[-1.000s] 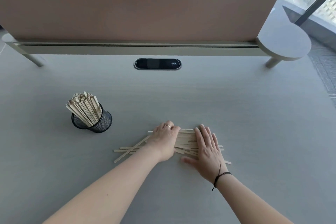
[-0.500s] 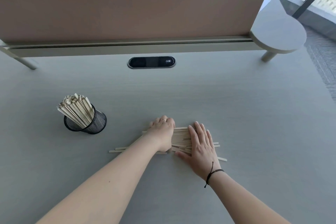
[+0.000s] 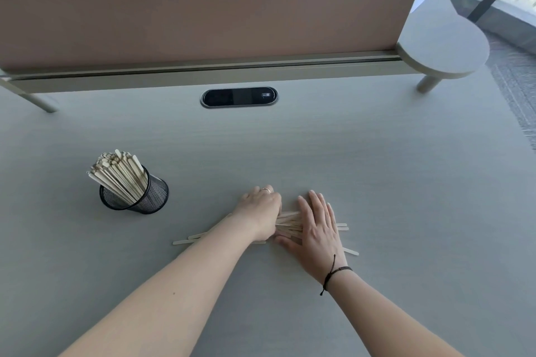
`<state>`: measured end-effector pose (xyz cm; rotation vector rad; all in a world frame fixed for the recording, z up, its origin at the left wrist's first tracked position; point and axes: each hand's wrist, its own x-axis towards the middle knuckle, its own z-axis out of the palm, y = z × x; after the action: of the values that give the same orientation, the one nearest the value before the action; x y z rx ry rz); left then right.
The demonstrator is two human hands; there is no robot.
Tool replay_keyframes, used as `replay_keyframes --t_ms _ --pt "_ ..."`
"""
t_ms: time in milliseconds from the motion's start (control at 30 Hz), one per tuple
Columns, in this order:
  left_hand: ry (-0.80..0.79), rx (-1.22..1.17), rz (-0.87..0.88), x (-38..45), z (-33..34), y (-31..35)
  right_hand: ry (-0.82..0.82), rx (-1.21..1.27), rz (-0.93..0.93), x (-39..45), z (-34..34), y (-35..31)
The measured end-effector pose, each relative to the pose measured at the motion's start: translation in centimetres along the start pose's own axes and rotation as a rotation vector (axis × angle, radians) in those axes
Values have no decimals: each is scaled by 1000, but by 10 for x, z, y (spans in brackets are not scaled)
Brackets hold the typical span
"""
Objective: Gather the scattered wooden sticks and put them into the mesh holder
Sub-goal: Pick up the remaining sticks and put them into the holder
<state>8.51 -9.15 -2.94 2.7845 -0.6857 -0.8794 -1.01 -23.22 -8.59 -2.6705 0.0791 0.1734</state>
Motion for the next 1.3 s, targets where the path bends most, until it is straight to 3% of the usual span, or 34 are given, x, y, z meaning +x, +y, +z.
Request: replay_keyframes --t_ms 233,500,1067,1300 --pt "0 -141 75 -1 -2 -3 21 16 -21 -1 2 2" --pt "-21 -348 37 2 2 -20 42 41 -28 -2 3 3" --pt "-31 -192 96 2 1 -10 99 36 10 0 9 2" --pt "-31 -246 99 7 1 -17 101 54 6 1 8 3"
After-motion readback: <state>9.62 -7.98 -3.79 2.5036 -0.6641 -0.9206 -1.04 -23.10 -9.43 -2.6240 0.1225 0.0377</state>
